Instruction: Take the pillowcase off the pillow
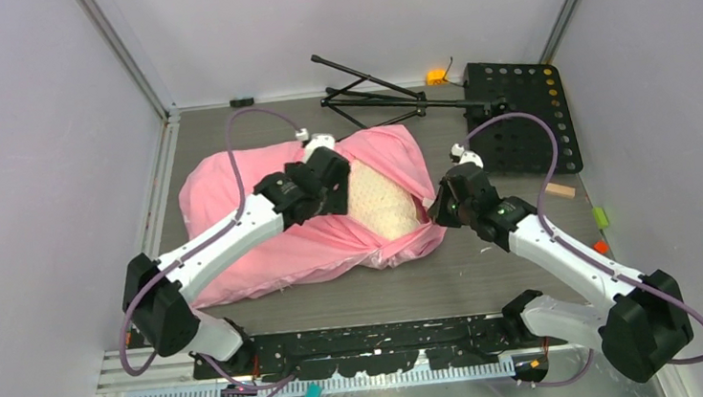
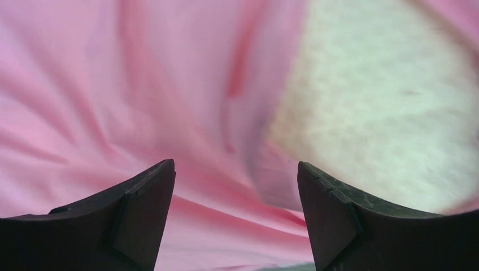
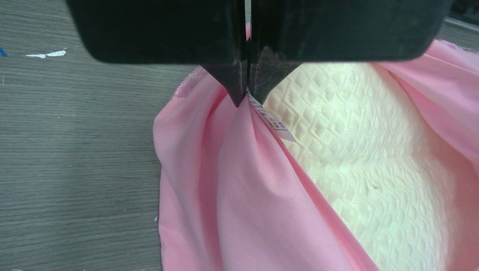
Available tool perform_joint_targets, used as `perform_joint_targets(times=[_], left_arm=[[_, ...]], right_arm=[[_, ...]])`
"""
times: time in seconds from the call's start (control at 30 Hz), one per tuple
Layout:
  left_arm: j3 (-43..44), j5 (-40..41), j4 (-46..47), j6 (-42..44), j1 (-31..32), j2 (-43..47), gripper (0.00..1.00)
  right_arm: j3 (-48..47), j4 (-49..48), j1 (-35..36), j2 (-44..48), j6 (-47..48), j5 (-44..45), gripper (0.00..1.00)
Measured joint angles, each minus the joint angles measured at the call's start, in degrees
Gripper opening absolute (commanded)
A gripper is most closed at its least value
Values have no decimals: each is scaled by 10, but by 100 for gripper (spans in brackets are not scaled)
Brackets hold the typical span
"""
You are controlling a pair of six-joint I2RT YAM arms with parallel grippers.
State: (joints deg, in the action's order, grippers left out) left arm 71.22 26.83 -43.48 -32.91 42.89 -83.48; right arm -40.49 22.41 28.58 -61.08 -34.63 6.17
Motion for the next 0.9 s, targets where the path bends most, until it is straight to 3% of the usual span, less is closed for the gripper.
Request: perform_joint_targets(times=[0.13,0.27,0.43,0.57,0.67,0.73,0.9], left_arm=[[93,-14,0,27,78,-29,85],[183,-18,2,52,117,-94,87],[242,-35,3,71,141,-195,91],[254,-66,2,74,146,-266,99],[261,-85,-10,68,146,-313,97],[272,-92,-16,61,146,-343,86],[279,-94,-25,29,133,-362,15]], right_arm=[[0,0,-2,-2,0,-3,0],[2,-2,-2,2,-5,-3,0],[24,-5,-2,24,-23,-3,0],[40,-8,-2,46,-38,-1,0],[51,-13,-2,52,-50,-1,0],[58,-13,-2,52,-57,-1,0],[66,-8,-2,47,-71,1,0]])
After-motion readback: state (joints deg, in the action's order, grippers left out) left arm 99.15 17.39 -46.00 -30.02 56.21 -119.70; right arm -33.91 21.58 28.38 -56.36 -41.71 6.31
